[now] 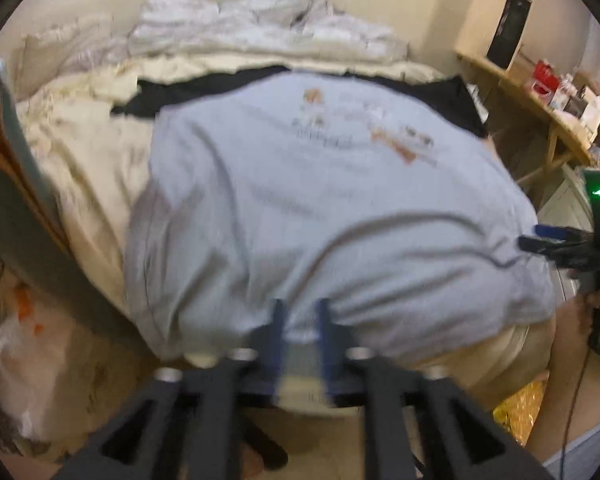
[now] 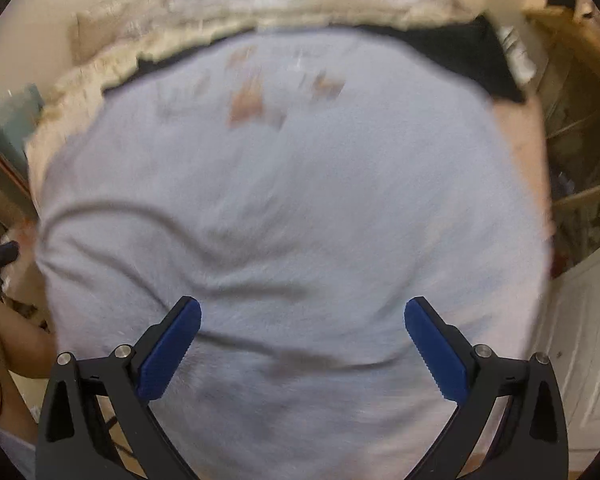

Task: Fold clothes
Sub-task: 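Grasp the grey hem with both grippers and lift the sweatshirt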

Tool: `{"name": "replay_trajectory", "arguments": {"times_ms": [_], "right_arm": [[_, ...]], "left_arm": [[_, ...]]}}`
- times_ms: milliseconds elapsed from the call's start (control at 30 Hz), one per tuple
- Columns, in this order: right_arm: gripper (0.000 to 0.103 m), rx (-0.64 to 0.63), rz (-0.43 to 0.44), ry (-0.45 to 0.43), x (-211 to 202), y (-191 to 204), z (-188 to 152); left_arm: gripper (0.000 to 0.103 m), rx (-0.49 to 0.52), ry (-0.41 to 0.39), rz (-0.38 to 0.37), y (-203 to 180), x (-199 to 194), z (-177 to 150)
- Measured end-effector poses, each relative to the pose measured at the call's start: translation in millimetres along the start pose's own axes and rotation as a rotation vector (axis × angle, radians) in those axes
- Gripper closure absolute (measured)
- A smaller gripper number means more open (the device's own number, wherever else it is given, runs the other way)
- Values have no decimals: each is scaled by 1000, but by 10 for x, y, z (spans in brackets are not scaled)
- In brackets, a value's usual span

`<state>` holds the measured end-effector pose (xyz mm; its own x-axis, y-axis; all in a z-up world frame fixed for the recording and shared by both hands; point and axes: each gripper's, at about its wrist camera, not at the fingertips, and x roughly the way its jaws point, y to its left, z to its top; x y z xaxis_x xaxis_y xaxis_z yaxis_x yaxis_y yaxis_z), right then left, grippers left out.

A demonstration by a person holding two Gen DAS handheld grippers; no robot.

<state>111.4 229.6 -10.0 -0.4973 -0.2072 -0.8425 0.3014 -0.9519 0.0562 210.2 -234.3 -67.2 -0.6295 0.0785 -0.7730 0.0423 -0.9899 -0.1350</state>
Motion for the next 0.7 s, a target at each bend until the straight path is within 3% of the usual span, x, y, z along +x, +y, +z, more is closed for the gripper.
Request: {"name": "replay_trajectory", "arguments": {"times_ms": [100, 200, 233, 267, 300, 467, 533, 633, 700], "right_arm": [[1, 27, -58, -49, -450, -669, 41], [1, 38, -60, 13, -416, -1187, 207], [3, 48, -49, 47, -382, -1243, 194], [9, 70, -24, 77, -400, -1045, 141], [14, 117, 21, 113, -399, -1178, 66], [15, 285, 148, 238, -10, -1228, -427], [15, 342, 217, 276, -66, -1254, -648], [15, 473, 346, 357, 252, -1336, -770], [15, 489, 370, 421, 458, -1294, -770]], "left_arm": [[65, 27, -64, -11, -53, -12, 29], [66, 16, -83, -14, -61, 62, 21], [66, -3, -77, -19, -59, 97, 33], [66, -23, -70, -24, -58, 132, 44], [66, -40, -65, -25, -62, 163, 53], [65, -54, -63, -12, -152, 252, 77], [65, -51, -60, -6, -163, 284, 95], [65, -49, -47, 31, -139, 325, 93], [65, -52, -34, 53, -105, 345, 73]]}}
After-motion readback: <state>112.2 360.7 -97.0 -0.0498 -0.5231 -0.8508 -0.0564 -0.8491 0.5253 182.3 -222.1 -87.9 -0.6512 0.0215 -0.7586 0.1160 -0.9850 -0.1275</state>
